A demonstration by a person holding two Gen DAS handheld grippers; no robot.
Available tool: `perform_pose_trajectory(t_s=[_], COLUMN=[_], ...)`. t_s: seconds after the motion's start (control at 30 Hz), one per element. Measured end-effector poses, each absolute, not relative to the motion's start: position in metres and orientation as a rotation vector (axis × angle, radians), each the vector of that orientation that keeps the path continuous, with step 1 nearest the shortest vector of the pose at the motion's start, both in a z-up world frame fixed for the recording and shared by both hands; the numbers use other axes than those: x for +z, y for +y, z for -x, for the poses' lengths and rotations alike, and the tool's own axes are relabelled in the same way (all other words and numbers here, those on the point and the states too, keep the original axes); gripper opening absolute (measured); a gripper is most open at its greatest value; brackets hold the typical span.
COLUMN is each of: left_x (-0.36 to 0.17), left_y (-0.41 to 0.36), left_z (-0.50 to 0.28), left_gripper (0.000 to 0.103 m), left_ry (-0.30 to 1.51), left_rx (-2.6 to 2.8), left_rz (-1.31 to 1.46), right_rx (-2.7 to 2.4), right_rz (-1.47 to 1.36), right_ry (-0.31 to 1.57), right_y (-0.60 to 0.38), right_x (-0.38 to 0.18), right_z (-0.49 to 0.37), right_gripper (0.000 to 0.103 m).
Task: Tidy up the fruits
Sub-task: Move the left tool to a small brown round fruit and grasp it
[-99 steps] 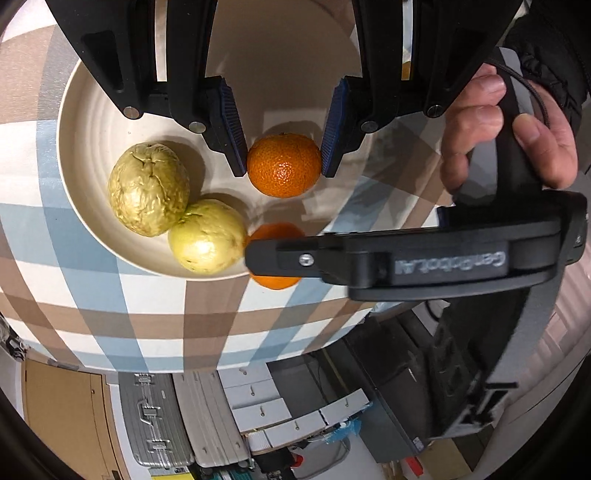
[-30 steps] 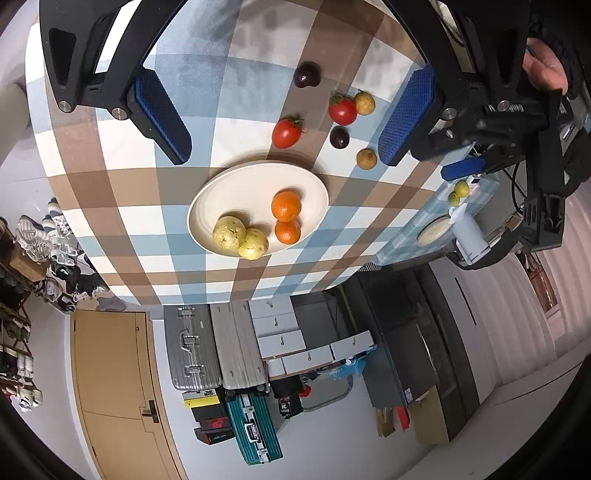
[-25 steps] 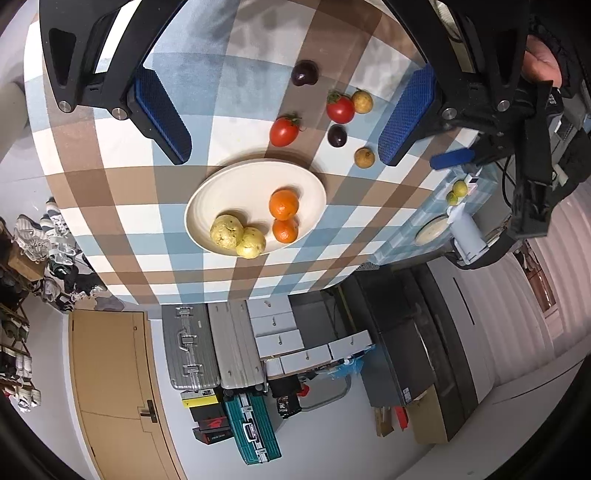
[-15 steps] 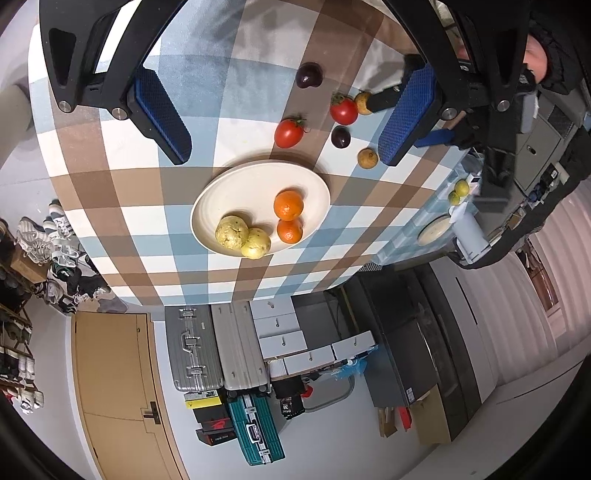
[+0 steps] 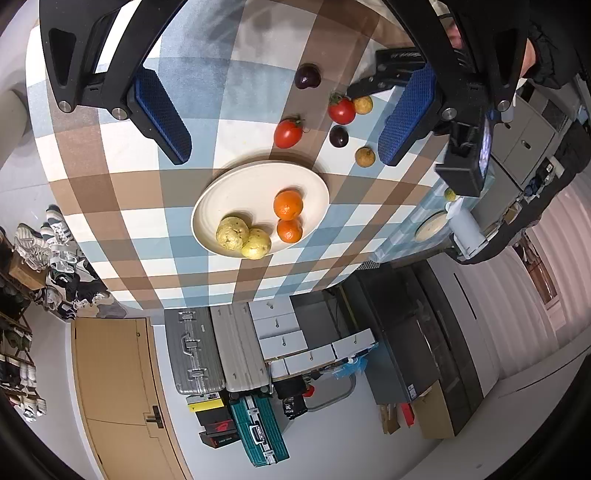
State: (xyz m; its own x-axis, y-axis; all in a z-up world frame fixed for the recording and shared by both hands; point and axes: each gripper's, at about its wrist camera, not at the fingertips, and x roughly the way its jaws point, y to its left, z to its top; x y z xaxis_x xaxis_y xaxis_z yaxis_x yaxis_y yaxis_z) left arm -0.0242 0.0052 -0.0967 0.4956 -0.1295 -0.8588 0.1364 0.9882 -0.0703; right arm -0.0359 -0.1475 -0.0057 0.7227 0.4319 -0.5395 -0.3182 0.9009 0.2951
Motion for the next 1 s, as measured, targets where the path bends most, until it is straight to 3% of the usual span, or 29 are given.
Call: perform_pose_trajectory(t_s=[0.1, 0.17, 0.23, 1.0], left_x=[-0.095, -0.094, -0.093, -0.043], left_y=[0.002, -0.001, -0.002, 0.023], left_z=[0.026, 0.028, 0.029, 0.05], left_gripper=[0.049, 0.028, 0.022, 0.022], left_ry=[1.031, 1.027, 1.026, 0.841], left_rx=[-0.186, -0.197, -0.208, -0.226], left_rz=[-0.01, -0.017, -0.021, 0.075], right_rx=[0.417, 0.415, 0.415, 0.46], right_rz=[-0.185, -0.186, -0.191, -0.131], right_ry=[0.641, 0.641, 0.643, 0.713], right_y=[-0.147, -0.147, -0.147, -0.129], right_x=[-0.006, -0.006, -0.006, -0.02], right_z=[0.036, 0.037, 0.037, 0.038], right_gripper=[0.103, 0.103, 0.103, 0.103])
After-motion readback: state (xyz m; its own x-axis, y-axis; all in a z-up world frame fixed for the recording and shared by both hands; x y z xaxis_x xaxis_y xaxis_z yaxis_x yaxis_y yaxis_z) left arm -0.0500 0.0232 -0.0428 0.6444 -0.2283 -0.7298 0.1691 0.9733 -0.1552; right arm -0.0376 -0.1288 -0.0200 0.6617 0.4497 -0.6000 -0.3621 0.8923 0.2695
